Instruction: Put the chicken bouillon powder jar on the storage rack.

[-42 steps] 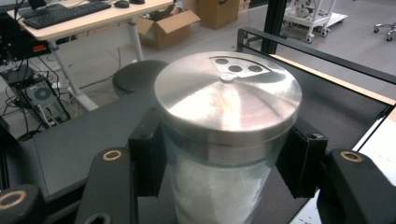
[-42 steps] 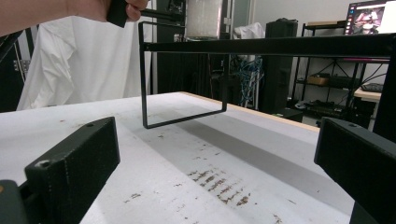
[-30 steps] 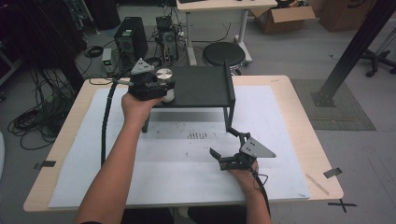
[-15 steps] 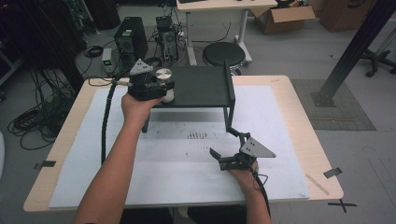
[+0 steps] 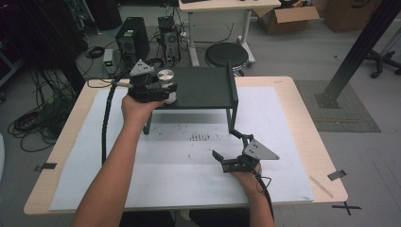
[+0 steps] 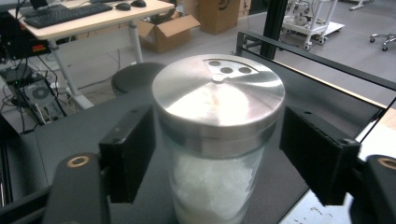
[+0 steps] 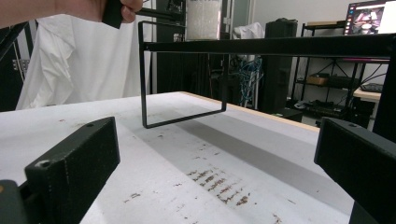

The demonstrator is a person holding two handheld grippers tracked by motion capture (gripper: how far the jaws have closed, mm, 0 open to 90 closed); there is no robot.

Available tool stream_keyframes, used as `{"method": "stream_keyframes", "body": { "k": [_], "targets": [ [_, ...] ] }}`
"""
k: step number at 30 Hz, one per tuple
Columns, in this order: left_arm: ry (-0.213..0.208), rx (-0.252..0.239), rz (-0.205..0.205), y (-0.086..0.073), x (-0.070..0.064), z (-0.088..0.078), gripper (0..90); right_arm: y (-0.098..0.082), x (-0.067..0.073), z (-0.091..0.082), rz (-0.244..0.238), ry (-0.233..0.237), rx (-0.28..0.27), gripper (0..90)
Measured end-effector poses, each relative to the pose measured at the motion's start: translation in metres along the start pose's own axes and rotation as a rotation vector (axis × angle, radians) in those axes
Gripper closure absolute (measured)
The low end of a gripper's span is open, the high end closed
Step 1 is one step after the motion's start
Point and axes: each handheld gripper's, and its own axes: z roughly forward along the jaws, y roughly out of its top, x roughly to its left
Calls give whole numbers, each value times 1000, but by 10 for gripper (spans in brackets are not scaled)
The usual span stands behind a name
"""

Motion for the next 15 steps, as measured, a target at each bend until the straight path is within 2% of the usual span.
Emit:
{"method": "stream_keyframes", "body": {
  "k": [15],
  "targets": [
    [3,-5,-13,-2,2,-16,167,0,0,0,-4,-2,-1,0]
  ]
}}
